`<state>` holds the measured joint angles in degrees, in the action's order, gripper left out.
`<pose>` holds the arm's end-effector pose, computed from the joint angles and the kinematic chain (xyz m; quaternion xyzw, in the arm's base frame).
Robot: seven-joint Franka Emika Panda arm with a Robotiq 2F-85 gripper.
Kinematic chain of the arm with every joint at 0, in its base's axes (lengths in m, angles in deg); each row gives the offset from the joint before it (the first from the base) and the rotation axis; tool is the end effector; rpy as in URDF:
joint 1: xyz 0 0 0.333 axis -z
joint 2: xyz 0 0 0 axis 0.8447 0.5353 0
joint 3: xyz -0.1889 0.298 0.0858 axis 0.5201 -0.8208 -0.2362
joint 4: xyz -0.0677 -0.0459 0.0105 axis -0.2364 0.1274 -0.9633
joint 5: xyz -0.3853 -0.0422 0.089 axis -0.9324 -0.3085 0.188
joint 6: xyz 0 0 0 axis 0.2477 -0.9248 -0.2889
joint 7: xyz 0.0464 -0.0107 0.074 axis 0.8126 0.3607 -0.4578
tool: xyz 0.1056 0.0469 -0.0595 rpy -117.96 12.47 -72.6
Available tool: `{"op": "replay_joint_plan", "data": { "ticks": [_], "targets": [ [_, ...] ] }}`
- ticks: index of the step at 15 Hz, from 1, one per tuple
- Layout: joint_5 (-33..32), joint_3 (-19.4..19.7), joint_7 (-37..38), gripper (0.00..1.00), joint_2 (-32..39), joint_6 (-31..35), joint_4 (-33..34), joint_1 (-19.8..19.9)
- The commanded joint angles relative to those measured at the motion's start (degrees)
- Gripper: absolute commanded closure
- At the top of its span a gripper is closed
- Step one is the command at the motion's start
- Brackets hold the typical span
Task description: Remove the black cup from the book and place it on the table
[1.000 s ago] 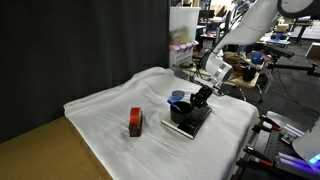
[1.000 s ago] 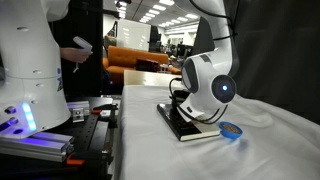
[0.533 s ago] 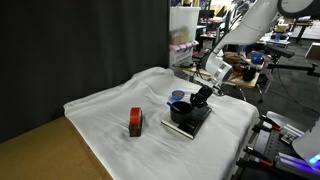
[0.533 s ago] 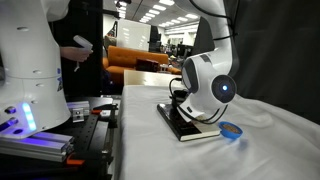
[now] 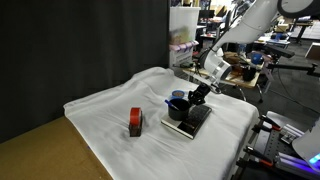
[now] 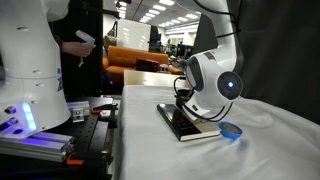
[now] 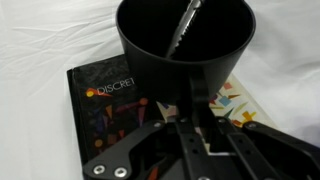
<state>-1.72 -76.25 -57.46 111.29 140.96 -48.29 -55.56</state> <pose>0.5535 -0.0237 0.1180 -0.5461 0.7097 0.2674 0.3558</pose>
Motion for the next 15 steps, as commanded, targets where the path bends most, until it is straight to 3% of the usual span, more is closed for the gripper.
{"op": "replay_joint_plan", "data": {
  "ticks": [1, 8, 15],
  "targets": [
    [0.53, -0.28, 0.74, 0.96, -0.14, 0.31, 1.37, 0.18],
    [0.42, -0.39, 2.55, 0.96, 0.33, 1.34, 5.07, -0.26],
    [-1.10, 0.14, 8.80, 0.96, 4.73, 9.04, 11.21, -1.51]
  ]
}}
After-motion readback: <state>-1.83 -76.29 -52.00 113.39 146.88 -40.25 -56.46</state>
